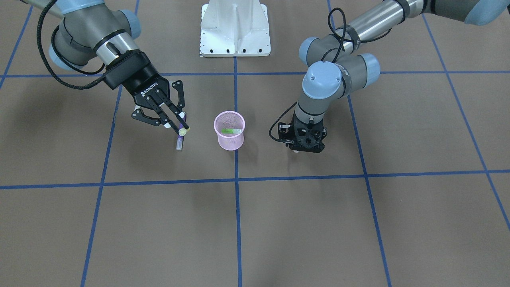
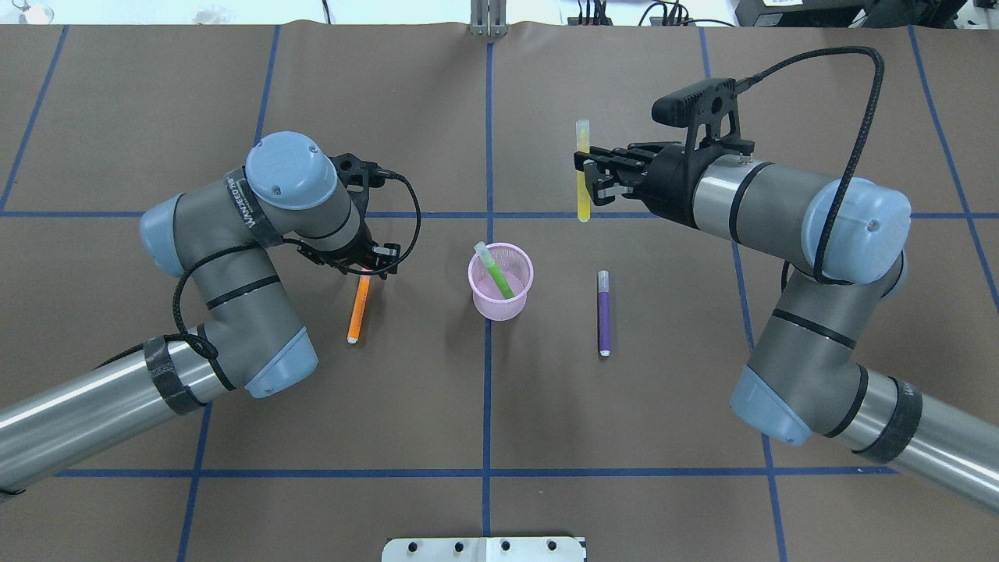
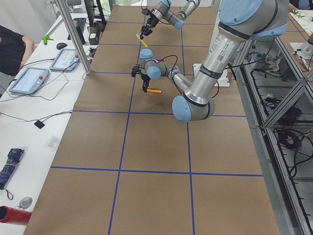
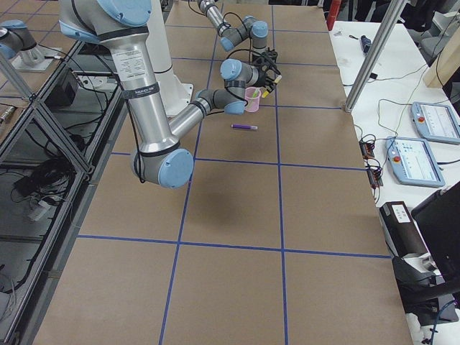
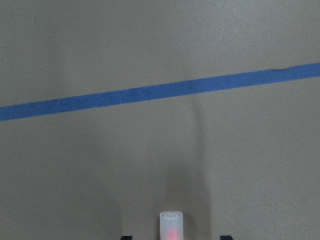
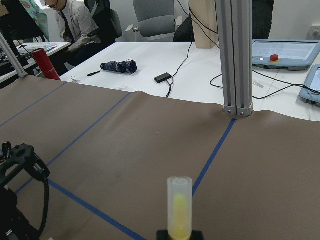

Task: Collect pens into pen holder
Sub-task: 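Grasp orange marker with left gripper while right carries highlighter toward cup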

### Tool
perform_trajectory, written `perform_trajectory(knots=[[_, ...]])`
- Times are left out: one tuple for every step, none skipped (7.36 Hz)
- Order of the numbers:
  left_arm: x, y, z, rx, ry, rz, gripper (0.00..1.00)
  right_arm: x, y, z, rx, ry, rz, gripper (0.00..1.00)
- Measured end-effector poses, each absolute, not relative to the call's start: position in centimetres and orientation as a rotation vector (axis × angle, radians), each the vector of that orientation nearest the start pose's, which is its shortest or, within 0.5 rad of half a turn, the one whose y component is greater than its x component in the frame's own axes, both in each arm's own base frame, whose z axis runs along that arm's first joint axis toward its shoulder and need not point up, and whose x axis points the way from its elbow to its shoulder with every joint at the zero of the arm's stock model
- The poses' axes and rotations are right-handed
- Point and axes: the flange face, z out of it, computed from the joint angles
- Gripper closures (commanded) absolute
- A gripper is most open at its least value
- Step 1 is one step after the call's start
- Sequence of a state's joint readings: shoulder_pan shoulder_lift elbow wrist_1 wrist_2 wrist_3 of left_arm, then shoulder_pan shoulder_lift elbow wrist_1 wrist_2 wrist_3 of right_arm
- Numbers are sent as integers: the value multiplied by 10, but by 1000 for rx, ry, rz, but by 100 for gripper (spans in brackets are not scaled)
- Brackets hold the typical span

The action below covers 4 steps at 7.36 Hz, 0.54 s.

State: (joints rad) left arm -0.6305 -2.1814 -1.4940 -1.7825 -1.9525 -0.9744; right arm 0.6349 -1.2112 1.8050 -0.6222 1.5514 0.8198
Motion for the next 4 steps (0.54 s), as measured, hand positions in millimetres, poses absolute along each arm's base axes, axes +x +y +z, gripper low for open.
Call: perform_trajectory(knots=[[523, -500, 312, 125, 810, 110, 40, -386, -450, 243, 996, -1179, -79, 100], [523, -500, 313, 124, 810, 111, 40, -389, -448, 243, 993, -1182, -83, 100], [523, -500, 314, 122, 808, 111, 41, -393, -446, 241, 990, -1186, -88, 100], [522, -500, 315, 121, 807, 110, 45, -398, -444, 239, 987, -1192, -94, 100]])
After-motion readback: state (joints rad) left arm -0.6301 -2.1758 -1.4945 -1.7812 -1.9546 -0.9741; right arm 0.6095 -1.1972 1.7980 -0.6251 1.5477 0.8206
